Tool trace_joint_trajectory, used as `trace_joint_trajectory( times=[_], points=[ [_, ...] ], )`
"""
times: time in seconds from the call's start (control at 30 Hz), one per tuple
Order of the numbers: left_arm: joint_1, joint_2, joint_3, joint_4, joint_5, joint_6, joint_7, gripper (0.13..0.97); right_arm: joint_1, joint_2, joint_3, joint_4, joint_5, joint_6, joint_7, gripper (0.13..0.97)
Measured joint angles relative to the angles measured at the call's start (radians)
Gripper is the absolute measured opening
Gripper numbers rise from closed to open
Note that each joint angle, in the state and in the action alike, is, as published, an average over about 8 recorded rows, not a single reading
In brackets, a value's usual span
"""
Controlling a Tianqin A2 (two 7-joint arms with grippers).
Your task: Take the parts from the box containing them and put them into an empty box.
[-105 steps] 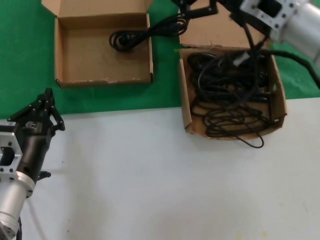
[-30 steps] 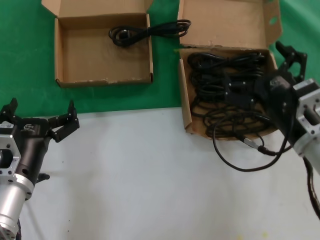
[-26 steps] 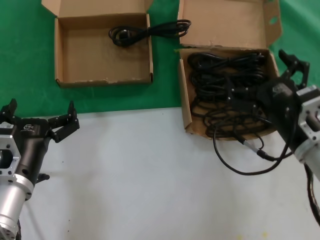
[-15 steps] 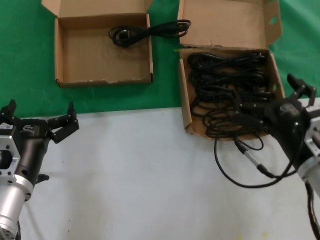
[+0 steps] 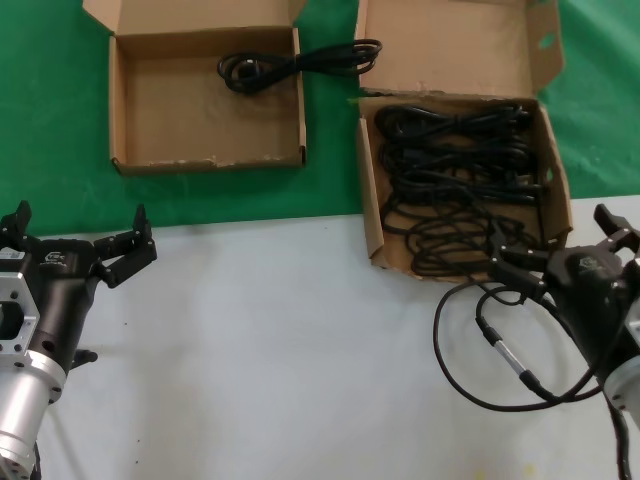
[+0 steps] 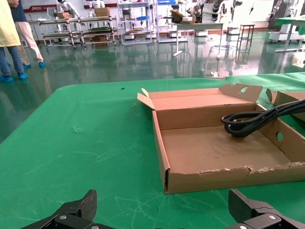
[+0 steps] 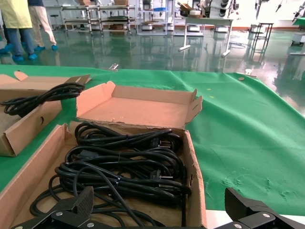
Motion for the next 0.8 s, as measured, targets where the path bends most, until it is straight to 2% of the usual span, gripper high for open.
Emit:
trace_joint_trajectory(
  times=[0.8],
  points=[
    [0.000, 0.000, 0.000, 0.000, 0.000, 0.000, 0.000, 0.966, -0.006, -0.001, 0.001, 0.000, 0.001, 0.004, 0.005, 0.966]
  ],
)
